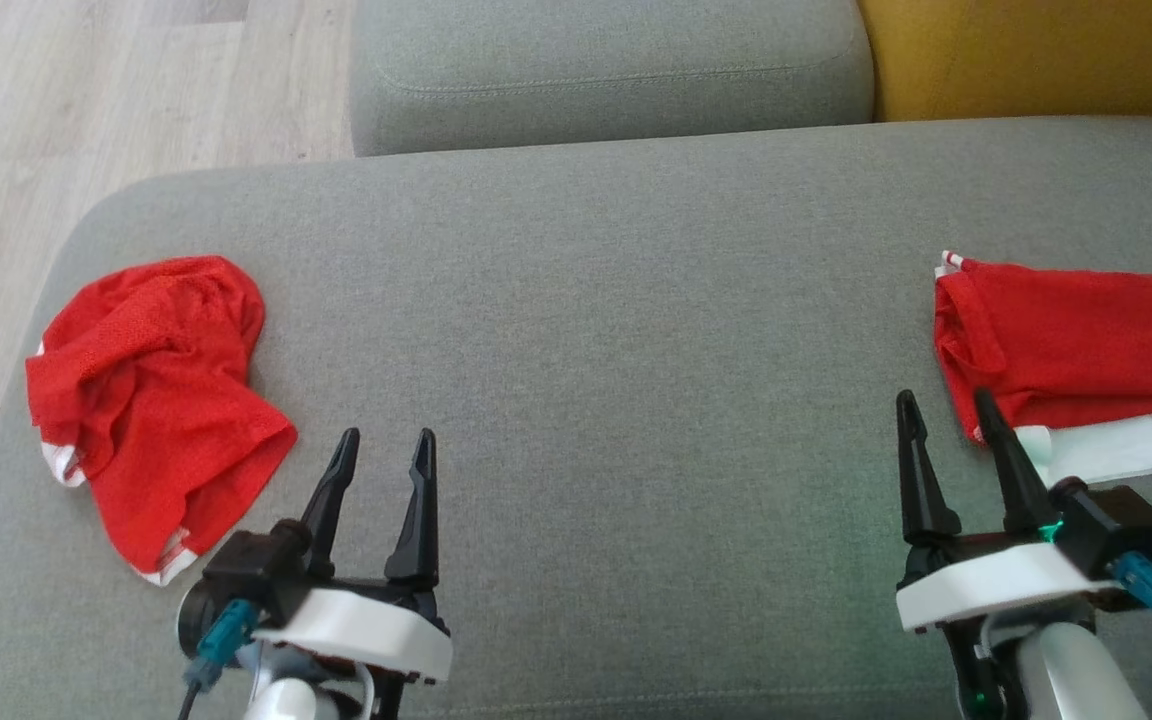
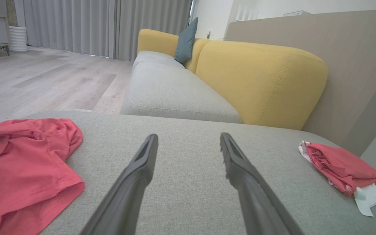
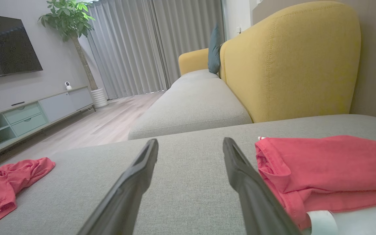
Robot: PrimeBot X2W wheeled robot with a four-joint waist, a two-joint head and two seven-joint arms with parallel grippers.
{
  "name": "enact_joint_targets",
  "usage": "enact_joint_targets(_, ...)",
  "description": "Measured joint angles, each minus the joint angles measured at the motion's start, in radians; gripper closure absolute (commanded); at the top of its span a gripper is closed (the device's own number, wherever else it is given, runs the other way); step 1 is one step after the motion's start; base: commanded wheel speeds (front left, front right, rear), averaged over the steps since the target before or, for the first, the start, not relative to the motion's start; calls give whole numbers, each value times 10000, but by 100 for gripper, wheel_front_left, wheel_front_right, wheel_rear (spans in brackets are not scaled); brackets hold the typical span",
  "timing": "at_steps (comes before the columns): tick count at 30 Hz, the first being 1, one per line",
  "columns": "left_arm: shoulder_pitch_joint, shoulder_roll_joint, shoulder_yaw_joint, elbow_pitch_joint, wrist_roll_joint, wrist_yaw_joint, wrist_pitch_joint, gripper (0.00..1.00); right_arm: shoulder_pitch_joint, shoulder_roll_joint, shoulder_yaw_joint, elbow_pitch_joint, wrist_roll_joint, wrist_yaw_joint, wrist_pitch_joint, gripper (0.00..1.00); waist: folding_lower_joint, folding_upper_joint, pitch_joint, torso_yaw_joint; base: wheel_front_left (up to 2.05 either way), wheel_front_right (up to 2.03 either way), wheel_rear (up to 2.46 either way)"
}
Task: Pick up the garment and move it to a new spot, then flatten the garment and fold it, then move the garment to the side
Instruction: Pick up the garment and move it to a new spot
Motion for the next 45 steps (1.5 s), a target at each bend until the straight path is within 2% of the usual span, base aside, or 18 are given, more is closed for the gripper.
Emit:
enact_joint_targets(16,-3,0,-21,-75,0,153,0,0,-1,2,44,-17,88,0,-165,0,0,0,-1,-39,0,0,0)
enact_joint_targets(23,-6,0,19,-82,0,169,0,0,1,2,219,-13,88,0,-161,0,0,0,-24,199,0,0,0)
enact_joint_targets(32,-12,0,384,-96,4,255,0,0,184,2,546,-21,174,0,-142,0,0,0,-97,1107,0,0,0)
enact_joint_targets(45,7,2,892,-88,104,240,0,0,369,8,842,-38,263,0,38,0,0,0,-203,3036,0,0,0)
